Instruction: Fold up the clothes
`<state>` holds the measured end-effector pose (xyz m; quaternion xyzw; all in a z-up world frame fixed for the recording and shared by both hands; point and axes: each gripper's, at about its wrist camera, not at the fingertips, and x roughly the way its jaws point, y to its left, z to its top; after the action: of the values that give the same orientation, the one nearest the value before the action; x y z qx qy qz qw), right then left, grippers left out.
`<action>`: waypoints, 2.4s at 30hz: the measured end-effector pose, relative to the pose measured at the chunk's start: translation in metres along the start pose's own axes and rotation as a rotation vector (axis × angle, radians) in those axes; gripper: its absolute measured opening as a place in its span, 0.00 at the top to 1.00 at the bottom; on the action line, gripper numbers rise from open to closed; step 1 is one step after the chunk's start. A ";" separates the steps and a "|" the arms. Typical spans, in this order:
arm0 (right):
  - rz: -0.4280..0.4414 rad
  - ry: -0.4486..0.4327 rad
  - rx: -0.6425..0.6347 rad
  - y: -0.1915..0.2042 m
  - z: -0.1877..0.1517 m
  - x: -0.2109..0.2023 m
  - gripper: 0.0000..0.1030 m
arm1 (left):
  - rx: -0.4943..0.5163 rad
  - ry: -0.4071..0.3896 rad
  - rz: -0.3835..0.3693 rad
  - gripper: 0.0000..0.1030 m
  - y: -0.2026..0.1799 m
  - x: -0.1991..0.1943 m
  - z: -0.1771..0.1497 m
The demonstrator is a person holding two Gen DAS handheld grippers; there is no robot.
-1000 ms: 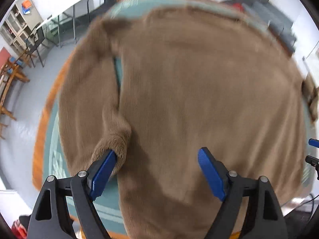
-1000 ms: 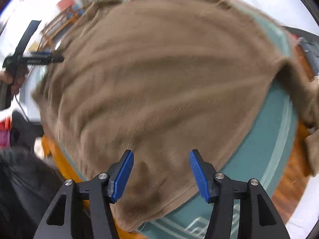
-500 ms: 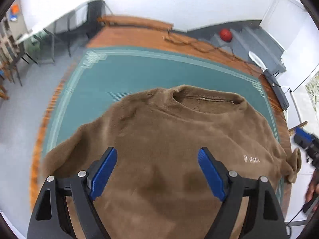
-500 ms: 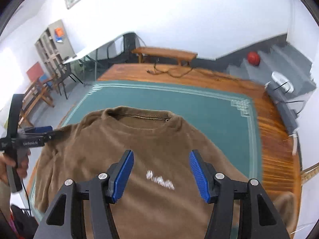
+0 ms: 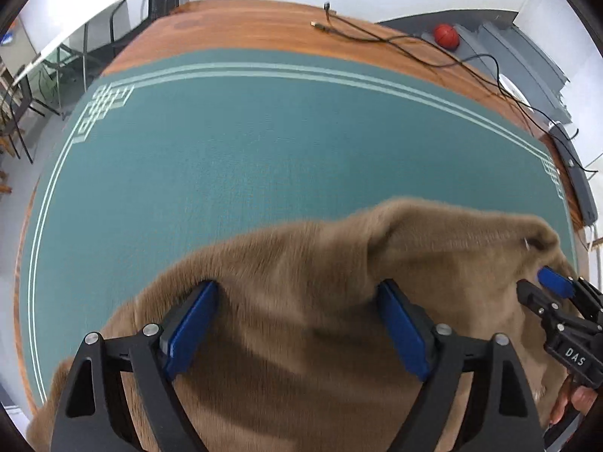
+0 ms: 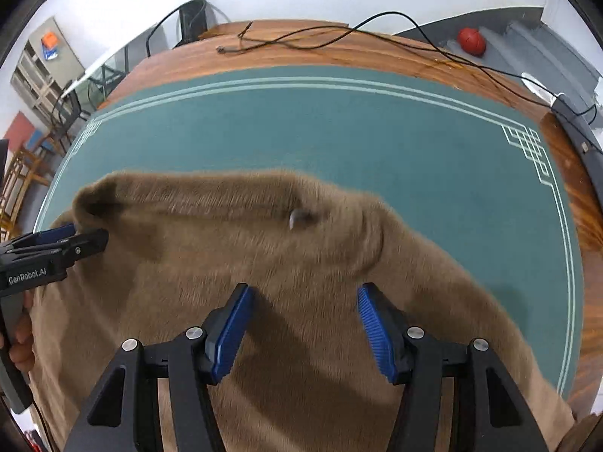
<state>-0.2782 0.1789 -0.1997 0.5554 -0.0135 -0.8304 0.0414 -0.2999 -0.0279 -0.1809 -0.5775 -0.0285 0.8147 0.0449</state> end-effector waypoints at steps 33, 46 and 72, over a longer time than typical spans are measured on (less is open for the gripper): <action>-0.017 -0.029 0.013 -0.015 -0.140 -0.089 0.19 | 0.108 -0.048 -0.026 0.01 -0.021 -0.063 -0.104; -0.310 -0.225 0.371 -0.244 -0.233 -0.205 0.19 | 0.090 -0.065 -0.035 0.01 -0.082 -0.125 -0.169; -0.462 -0.450 0.348 -0.319 -0.222 -0.254 0.85 | 0.016 -0.001 -0.028 0.01 -0.127 -0.126 -0.234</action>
<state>0.0059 0.5230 -0.0719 0.3459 -0.0377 -0.9046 -0.2464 -0.0321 0.0834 -0.1277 -0.5764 -0.0299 0.8143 0.0608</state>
